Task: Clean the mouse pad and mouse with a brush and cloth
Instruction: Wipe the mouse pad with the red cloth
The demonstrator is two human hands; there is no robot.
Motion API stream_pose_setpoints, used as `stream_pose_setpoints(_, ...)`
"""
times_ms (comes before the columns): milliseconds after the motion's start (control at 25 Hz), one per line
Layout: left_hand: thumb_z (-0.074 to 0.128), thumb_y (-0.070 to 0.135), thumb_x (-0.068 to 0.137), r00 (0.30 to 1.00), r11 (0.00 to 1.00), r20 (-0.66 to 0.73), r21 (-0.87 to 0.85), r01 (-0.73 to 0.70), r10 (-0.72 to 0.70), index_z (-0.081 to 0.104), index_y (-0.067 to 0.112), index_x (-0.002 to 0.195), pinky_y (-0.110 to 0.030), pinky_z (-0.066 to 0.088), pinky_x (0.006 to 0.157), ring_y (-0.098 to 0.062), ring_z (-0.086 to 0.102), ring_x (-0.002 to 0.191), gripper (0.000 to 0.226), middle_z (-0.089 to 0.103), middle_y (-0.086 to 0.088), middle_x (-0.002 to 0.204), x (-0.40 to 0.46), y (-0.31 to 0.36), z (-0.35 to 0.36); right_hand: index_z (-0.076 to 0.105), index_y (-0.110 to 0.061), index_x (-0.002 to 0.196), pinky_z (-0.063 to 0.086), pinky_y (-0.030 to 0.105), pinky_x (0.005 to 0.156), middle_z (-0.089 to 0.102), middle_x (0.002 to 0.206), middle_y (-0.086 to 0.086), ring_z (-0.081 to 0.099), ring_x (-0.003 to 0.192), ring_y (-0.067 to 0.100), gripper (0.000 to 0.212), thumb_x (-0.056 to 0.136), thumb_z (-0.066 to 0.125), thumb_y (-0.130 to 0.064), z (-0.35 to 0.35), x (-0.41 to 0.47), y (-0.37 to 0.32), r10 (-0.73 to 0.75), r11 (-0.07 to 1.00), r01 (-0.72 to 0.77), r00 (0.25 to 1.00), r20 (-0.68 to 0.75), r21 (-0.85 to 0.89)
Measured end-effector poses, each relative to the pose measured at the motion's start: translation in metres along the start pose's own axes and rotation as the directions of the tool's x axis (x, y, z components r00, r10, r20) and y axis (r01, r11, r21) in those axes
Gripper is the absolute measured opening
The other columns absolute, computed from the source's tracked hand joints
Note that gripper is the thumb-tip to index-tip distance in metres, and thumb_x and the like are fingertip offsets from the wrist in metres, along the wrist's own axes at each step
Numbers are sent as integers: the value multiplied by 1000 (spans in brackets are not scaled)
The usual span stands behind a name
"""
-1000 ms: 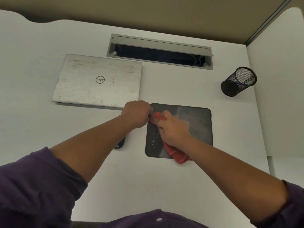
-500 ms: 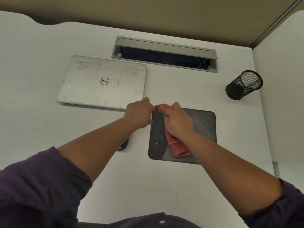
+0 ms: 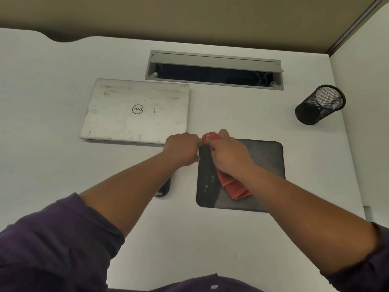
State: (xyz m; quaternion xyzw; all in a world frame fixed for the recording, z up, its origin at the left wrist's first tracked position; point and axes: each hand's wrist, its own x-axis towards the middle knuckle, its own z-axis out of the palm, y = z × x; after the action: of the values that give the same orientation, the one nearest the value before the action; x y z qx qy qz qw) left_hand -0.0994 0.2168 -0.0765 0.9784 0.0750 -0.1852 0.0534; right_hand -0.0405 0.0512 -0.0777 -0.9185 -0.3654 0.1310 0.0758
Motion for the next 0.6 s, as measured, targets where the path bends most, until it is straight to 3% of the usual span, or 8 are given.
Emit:
stream_pose_setpoints(80,70,49,85,1000,1000,0,-7,4,-4,65,38,122,-29,34,59,-20,57,75,39,60,6,86,0,-1,0,52,-46,126,35,30,56,37,99,-3,49,77,22,32,98,38,-42,1,-5,4,-91,996,89,994,54,23)
stream_pose_setpoints(160,69,50,86,1000,1000,24,-1,-13,13,64,37,123,-29,34,59,-20,56,77,39,59,6,88,1,-2,-2,56,-48,124,43,33,64,42,104,-2,53,83,23,31,98,40,-43,-7,2,14,11,997,-14,999,34,79)
stream_pose_setpoints(240,66,47,89,998,999,60,16,-29,28,66,34,121,-28,33,58,-19,55,76,34,58,7,87,3,-1,-6,60,-41,118,39,32,60,39,100,-2,55,81,25,29,96,41,-39,-8,-1,8,43,997,-44,999,13,65)
stream_pose_setpoints(320,61,40,92,995,999,90,25,-35,32,67,31,116,-30,36,60,-20,58,80,26,60,6,89,4,0,-11,63,-40,108,26,26,52,35,94,-5,55,75,24,28,95,39,-41,0,-22,-6,-116,993,115,992,50,8)
stream_pose_setpoints(400,57,32,94,993,997,109,55,-54,48,67,29,115,-31,37,63,-22,61,86,22,62,4,95,5,2,-13,64,-43,110,31,25,52,41,97,-7,57,77,21,26,96,42,-44,3,-36,6,-162,986,159,984,75,45)
stream_pose_setpoints(520,58,33,96,995,996,95,85,-40,31,65,23,109,-32,39,64,-22,56,77,18,49,6,76,5,7,-18,67,-36,112,48,33,68,47,102,-4,59,88,23,23,97,50,-41,-6,-28,28,45,993,-44,999,-10,113)
stream_pose_setpoints(600,62,35,94,995,991,92,129,-37,26,63,21,104,-32,39,63,-22,52,71,17,43,5,70,4,15,-20,69,-35,105,42,29,63,48,99,-5,60,84,23,21,95,51,-40,2,-44,16,-99,993,99,995,-5,68)
